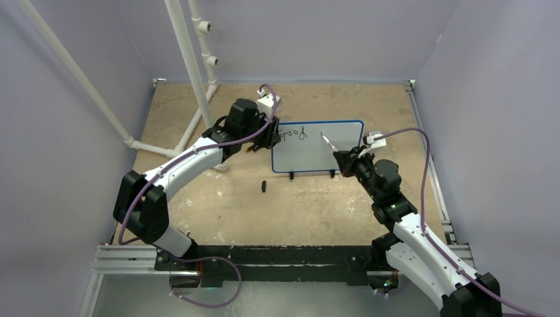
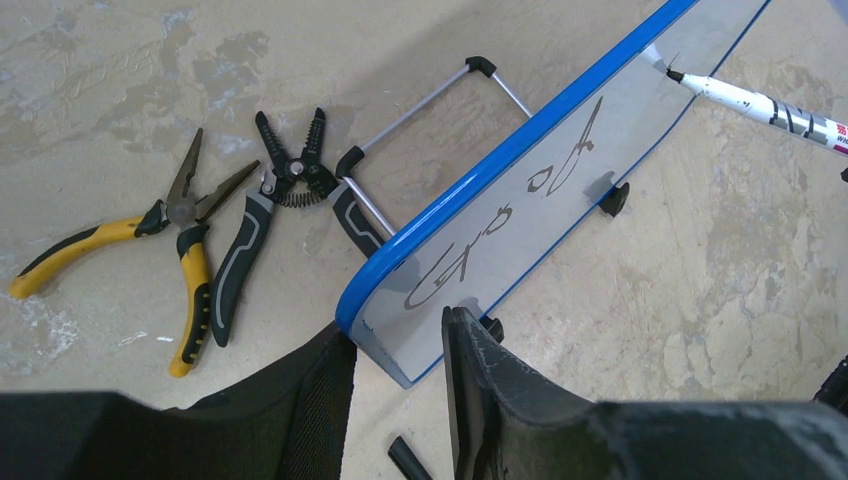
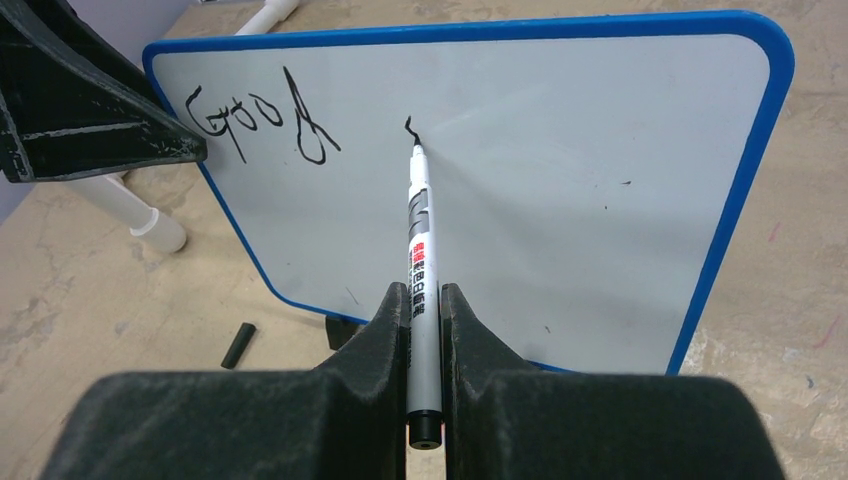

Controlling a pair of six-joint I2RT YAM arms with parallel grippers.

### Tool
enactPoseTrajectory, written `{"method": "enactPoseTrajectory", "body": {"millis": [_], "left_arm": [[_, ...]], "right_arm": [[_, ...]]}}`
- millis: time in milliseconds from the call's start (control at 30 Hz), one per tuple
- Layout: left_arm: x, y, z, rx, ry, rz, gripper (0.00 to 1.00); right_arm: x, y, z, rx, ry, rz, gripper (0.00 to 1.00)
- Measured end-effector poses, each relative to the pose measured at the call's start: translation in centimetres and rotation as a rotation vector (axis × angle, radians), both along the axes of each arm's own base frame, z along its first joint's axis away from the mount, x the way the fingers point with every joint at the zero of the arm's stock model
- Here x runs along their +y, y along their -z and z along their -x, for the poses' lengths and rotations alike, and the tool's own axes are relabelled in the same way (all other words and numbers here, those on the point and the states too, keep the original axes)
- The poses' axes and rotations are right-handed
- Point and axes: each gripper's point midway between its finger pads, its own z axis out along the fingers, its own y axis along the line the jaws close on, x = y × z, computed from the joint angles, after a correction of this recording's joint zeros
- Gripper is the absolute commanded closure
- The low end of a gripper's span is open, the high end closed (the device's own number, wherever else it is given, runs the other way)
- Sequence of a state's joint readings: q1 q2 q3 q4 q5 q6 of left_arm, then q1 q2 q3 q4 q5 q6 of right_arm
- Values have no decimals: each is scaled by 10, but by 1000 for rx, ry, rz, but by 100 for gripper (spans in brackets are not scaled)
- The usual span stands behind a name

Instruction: Write a sentence on the whiteboard

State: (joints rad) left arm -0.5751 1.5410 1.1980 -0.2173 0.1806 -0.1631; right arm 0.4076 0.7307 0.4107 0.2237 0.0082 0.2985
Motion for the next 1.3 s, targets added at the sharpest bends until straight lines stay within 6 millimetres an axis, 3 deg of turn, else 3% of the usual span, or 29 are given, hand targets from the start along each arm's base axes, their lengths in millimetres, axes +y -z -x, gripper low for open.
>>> {"method": "enactPoseTrajectory", "body": {"millis": [900,1300], "left_arm": [[5,4,-5,-10,-25,-24,79],[6,5,-6,-13,-25,-32,79]], "right_arm": [[-4,6,3,37,25,-13,100],[-5,-16,-4,-18,41,-19,100]]}}
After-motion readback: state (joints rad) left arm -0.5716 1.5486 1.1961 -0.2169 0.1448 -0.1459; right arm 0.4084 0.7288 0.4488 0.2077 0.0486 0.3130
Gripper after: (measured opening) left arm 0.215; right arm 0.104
